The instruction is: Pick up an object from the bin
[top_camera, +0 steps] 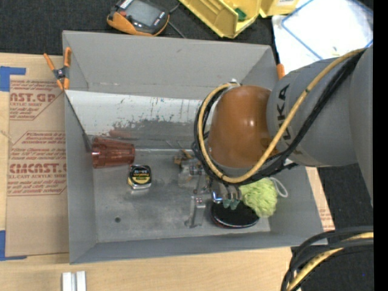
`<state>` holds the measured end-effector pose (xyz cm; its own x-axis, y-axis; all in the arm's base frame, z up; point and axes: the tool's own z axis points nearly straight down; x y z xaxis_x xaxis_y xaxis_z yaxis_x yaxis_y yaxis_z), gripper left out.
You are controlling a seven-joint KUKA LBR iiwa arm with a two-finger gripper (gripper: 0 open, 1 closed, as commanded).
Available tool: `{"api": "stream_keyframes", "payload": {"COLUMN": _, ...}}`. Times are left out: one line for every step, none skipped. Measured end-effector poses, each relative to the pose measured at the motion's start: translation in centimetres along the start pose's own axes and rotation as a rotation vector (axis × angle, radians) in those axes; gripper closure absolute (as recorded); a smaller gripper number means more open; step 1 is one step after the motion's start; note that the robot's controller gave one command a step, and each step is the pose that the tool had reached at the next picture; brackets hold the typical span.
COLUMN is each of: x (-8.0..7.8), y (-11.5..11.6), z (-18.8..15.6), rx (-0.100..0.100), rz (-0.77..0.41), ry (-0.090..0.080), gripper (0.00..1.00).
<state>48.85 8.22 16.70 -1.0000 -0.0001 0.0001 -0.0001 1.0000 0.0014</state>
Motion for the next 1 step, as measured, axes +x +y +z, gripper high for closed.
{"api": "stream_keyframes", "payload": {"x": 0.00, "y": 0.00, "z": 0.00, "rx": 0.000, "rz": 0.000, "ry": 0.000, "gripper": 0.00}}
